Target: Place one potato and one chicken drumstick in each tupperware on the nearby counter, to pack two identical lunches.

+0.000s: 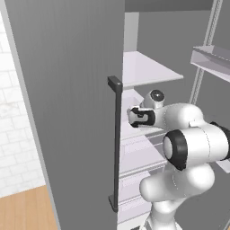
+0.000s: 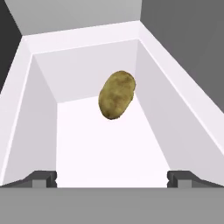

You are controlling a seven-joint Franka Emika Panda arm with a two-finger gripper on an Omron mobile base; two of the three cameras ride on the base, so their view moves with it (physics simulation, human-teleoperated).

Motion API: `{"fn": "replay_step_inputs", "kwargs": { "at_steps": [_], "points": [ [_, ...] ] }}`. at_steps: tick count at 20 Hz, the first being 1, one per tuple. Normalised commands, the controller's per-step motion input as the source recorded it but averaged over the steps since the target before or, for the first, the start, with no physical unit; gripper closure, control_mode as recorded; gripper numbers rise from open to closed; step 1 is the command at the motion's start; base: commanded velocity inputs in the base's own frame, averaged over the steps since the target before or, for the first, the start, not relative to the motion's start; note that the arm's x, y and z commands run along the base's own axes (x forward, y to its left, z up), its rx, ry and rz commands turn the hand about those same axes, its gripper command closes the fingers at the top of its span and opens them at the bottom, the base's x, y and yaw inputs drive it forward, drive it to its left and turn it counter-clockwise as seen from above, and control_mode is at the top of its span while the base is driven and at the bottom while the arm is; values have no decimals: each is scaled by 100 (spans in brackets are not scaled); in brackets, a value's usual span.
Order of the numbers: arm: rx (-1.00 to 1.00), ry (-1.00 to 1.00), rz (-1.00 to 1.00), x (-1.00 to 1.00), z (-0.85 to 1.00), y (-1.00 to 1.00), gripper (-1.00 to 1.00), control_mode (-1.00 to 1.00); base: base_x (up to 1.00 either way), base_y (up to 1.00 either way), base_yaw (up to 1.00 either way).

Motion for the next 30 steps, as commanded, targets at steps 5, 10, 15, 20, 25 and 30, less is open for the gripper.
{"fn": "replay_step_inputs", "kwargs": {
  "at_steps": [5, 10, 15, 20, 25, 30],
  "points": [
    [0, 0, 0, 60, -28, -14, -100, -100, 0, 0, 0],
    [0, 0, 0, 73, -19, 0, -100, -100, 0, 0, 0],
    [0, 1, 0, 59, -32, 0, -100, -100, 0, 0, 0],
    [0, 2, 0, 62, -35, 0, -100, -100, 0, 0, 0],
    [0, 4, 0, 41, -46, 0, 100, -100, 0, 0, 0],
    [0, 2, 0, -14, -50, 0, 100, -100, 0, 0, 0]
  ]
}}
